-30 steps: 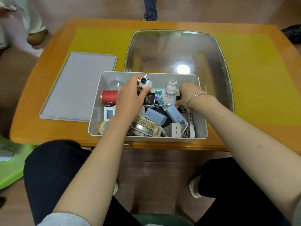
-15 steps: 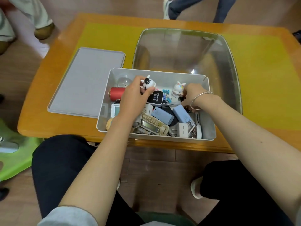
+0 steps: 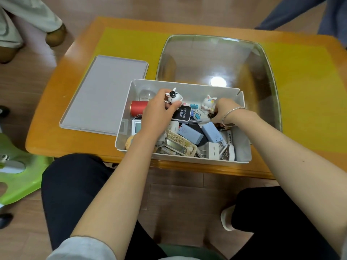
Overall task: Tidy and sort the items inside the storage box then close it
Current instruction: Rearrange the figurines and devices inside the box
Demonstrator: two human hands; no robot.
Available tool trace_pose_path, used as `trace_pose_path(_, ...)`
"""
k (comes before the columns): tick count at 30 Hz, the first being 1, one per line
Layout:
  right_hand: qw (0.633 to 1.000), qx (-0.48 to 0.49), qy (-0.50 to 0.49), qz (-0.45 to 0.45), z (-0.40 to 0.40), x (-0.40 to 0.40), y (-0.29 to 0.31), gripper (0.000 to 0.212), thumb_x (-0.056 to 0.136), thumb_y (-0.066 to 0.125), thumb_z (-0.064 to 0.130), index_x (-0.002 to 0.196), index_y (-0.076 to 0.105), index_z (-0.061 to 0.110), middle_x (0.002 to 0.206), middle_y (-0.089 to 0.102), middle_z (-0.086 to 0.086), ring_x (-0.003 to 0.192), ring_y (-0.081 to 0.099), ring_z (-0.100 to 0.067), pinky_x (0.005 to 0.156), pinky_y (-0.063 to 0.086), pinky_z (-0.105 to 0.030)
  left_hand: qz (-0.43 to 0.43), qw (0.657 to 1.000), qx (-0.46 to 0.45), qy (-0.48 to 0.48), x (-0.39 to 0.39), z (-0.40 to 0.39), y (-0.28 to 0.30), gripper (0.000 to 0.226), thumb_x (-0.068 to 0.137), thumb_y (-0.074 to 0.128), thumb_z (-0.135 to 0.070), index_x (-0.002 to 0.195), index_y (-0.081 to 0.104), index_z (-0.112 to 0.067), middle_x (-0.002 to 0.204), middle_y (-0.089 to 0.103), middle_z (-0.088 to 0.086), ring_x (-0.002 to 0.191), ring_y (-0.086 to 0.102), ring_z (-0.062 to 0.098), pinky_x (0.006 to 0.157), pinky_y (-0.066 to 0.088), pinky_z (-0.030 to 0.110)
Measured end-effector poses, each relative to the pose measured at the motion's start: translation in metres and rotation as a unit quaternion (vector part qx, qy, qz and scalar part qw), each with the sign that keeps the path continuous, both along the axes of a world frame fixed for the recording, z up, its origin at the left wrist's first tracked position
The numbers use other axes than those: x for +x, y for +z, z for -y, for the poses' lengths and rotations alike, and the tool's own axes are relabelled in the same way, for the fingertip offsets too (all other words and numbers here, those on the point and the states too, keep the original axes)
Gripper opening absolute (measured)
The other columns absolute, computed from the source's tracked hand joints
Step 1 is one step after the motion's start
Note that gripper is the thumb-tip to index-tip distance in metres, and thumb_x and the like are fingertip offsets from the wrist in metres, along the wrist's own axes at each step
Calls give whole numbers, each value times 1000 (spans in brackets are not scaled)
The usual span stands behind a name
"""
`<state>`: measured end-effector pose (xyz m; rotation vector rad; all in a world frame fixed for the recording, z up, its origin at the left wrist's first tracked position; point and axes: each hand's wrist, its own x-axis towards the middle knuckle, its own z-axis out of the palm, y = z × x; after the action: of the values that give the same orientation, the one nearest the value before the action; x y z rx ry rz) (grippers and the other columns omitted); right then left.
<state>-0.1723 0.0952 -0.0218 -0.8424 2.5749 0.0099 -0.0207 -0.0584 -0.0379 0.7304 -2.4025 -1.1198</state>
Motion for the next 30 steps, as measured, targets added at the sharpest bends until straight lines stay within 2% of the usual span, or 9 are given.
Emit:
trace_pose_path(4, 998, -24, -43, -50, -4, 3, 1, 30, 74, 70, 20, 59, 46, 9, 55, 46, -5, 49, 41, -15, 49, 35, -25, 8, 1000, 4, 1, 0, -1, 2, 22, 90, 62, -42, 103, 47, -33, 77, 55, -20, 72, 54, -3, 54, 38, 18)
trace_pose_path(9, 986, -140, -69, -62, -17, 15, 12, 22, 73, 70, 21, 64, 59, 5, 52, 46, -4, 48, 38, -14, 42, 31, -22, 12, 1000, 2, 6, 0, -1, 2, 22, 90, 62, -43, 102, 46, -33, 76, 54, -20, 71, 54, -4, 52, 35, 16)
trace_pose_path(14, 972, -199, 19, 122, -18, 47, 28, 26, 72, 76, 16, 87, 66, -3, 60, 58, -4, 40, 53, -4, 42, 48, -20, 9, 1000, 4, 3, 0, -1, 2, 22, 89, 62, -43, 102, 47, -33, 77, 57, -16, 73, 55, -1, 54, 37, 20)
trace_pose_path(17, 962, -175, 71, 197, -16, 64, 34, 15, 72, 79, 19, 79, 67, 13, 56, 66, 1, 42, 60, -8, 42, 48, -19, 6, 1000, 2, 5, 0, 0, 2, 22, 88, 63, -43, 101, 48, -32, 77, 59, -14, 73, 55, 0, 55, 38, 21)
trace_pose_path(20, 953, -175, 64, 239, -17, 70, 39, 25, 67, 82, 32, 83, 66, 21, 64, 70, 5, 44, 61, -7, 38, 44, -17, 2, 1000, 3, 5, 0, 0, 1, 23, 88, 63, -42, 103, 49, -32, 77, 59, -13, 73, 56, 1, 56, 40, 21)
trace_pose_path(22, 958, -220, 37, 182, -19, 62, 42, 28, 66, 82, 38, 85, 67, 23, 73, 70, 7, 46, 59, -6, 41, 42, -11, 4, 1000, 0, 2, 0, 0, 1, 22, 88, 63, -41, 102, 49, -31, 77, 59, -12, 73, 56, 3, 58, 42, 23)
trace_pose_path(25, 953, -301, -31, 16, -26, 36, 45, 20, 74, 78, 29, 85, 71, 14, 74, 67, -2, 57, 53, -5, 55, 39, -6, 18, 1000, -8, -3, 0, 0, 1, 22, 89, 63, -42, 101, 49, -29, 77, 58, -12, 73, 55, 3, 58, 42, 24)
trace_pose_path(27, 956, -283, -48, -56, -29, 19, 45, 21, 78, 74, 30, 90, 70, 13, 81, 69, -4, 70, 57, -12, 70, 46, -19, 23, 1000, -14, -5, -1, 0, 2, 23, 89, 63, -42, 103, 50, -27, 79, 59, -12, 74, 55, 4, 58, 43, 25)
trace_pose_path(30, 976, -189, -21, -104, -26, 7, 40, 29, 81, 69, 38, 102, 66, 18, 92, 69, 0, 90, 61, -20, 80, 50, -33, 29, 999, -18, -8, 0, -1, 2, 23, 90, 62, -42, 104, 51, -28, 82, 59, -14, 76, 56, 2, 59, 45, 24)
